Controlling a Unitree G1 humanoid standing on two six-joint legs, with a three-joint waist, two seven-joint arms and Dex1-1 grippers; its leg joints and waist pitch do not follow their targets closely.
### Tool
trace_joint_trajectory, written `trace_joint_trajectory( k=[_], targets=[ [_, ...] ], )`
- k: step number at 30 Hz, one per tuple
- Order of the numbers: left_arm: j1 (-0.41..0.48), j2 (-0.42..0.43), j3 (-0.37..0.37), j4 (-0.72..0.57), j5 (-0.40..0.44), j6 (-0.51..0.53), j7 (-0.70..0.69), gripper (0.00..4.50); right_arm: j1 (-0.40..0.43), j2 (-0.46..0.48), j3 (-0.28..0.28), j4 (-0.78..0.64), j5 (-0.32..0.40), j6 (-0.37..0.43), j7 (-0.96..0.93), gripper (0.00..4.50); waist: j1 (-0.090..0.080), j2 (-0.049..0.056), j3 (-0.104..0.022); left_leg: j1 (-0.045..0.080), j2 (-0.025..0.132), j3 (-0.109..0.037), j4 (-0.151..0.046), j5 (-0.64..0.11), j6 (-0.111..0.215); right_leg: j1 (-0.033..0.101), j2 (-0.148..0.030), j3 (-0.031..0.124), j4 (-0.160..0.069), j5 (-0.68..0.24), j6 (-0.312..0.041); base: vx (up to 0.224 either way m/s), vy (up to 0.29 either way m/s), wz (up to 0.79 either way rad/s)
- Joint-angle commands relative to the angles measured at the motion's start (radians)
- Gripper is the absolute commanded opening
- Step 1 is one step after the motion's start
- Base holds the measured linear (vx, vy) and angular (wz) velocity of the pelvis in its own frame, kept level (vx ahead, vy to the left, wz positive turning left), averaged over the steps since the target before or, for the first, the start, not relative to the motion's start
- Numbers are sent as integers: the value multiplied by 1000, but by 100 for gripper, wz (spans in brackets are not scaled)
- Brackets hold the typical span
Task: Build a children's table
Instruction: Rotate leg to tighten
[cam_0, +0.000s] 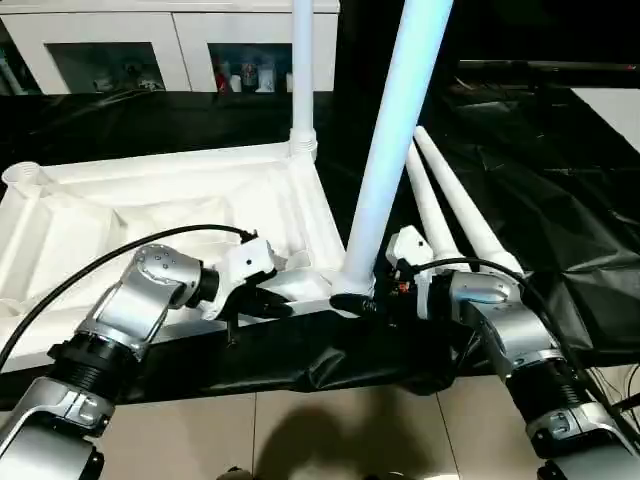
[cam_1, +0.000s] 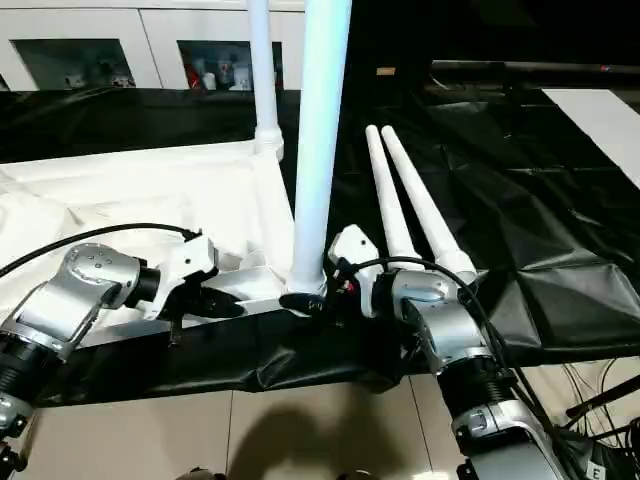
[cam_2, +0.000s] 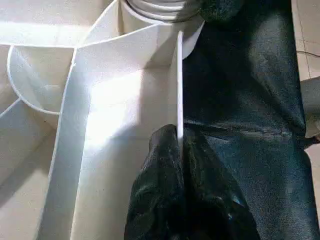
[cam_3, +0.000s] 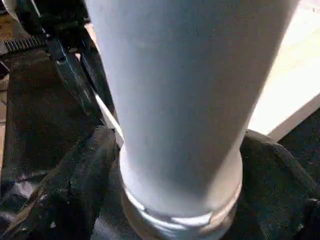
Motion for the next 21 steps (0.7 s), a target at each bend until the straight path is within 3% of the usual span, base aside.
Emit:
trace_joint_trajectory(
  k=[1, 2, 8, 15, 18, 21],
  targets=[
    [9, 0, -21, -30, -11, 2, -31, 0, -1, 0, -4, -14, 8, 6, 5, 345, 0, 6, -66, 7, 13, 6, -54, -72, 95, 71, -47, 42, -45, 71, -276, 0, 0, 0],
    [11, 1, -22, -31, -12, 2, -32, 0, 2, 0, -4, -17, 8, 6, 5, 315, 1, 6, -68, 7, 13, 6, -53, -62, 98, 72, -47, 41, -43, 87, -279, 0, 0, 0],
    [16, 3, -24, -34, -13, 4, -35, 0, 11, 2, -2, -20, 6, 9, 5, 280, 2, 5, -68, 6, 12, 6, -52, -63, 102, 73, -47, 41, -43, 85, -280, 0, 0, 0],
    [26, -6, -25, -41, -12, 20, -23, 0, 29, 26, -7, -6, -3, 15, -54, 273, 0, 6, -66, 7, 13, 6, -53, -81, 91, 72, -48, 42, -45, 54, -275, 0, 0, 0],
    [15, -37, -14, -16, -6, 49, 27, 0, 23, 73, -34, 39, -29, 39, -202, 272, -3, 5, -61, 7, 13, 5, -59, -112, 72, 70, -49, 42, -52, -6, -264, 0, 0, 0],
    [-12, -85, -3, 33, 16, 75, 115, 0, 9, 130, -70, 83, -40, 80, -356, 272, -11, 6, -55, 11, 13, 4, -65, -159, 34, 66, -51, 43, -65, -123, -237, 0, 0, 0]
  ],
)
